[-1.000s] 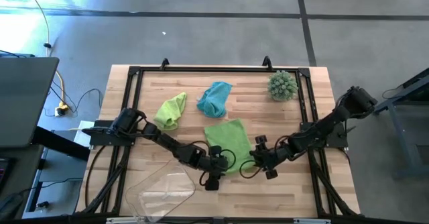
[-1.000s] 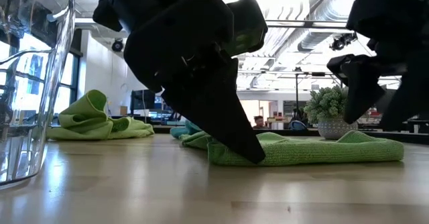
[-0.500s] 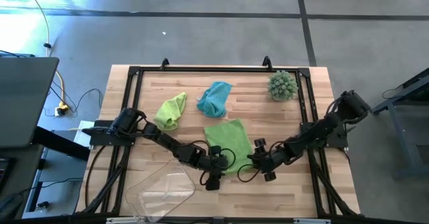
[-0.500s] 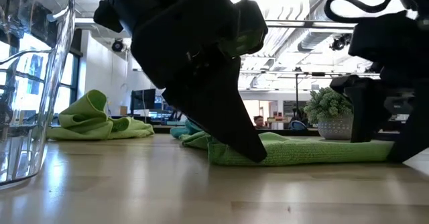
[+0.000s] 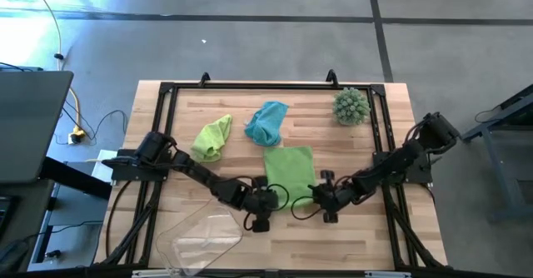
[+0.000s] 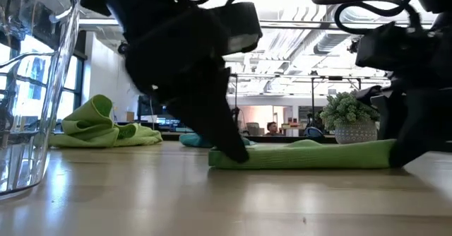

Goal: Roll microfiber towels into tight, uniform cylinder then place into a basket
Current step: Roll the green microfiber cloth

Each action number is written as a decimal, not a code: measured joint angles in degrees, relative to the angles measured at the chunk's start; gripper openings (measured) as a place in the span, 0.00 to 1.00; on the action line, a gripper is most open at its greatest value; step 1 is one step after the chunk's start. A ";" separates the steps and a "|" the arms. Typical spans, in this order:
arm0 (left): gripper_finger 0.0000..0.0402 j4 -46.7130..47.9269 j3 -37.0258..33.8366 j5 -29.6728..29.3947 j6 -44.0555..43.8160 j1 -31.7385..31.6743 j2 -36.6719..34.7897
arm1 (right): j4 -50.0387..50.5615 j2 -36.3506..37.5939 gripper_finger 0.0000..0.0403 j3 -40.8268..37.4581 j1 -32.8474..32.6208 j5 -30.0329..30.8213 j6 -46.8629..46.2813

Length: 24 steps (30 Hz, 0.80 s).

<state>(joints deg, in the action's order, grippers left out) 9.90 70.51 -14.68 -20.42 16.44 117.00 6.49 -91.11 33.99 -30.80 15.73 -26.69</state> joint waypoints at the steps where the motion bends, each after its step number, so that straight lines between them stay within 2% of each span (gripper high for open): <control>1: 0.29 0.17 0.01 -0.07 1.04 0.20 -0.22 | -0.23 0.00 0.16 -0.06 0.16 0.01 -1.17; 6: 0.29 0.43 0.46 -1.15 7.88 0.81 -0.46 | -0.90 -0.02 0.02 -0.08 1.38 -1.37 -7.99; 11: 0.29 0.67 1.65 -1.80 13.66 1.74 -0.86 | -1.26 0.00 0.03 -0.06 2.65 -4.22 -15.95; 15: 0.30 1.04 1.41 -2.45 18.65 2.11 -0.53 | -1.40 0.00 0.02 -0.06 2.77 -4.48 -18.44; 18: 0.35 3.76 1.30 -2.67 21.35 2.07 -0.23 | -2.19 -0.08 0.01 -0.08 2.75 -4.89 -18.52; 24: 0.46 5.37 1.34 -5.00 20.68 1.23 -0.17 | -4.51 -0.17 0.02 -0.17 2.73 -5.44 -18.43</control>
<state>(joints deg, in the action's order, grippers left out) 15.27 71.85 -19.68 0.26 17.66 116.83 1.98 -91.29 33.82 -28.08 10.29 -45.12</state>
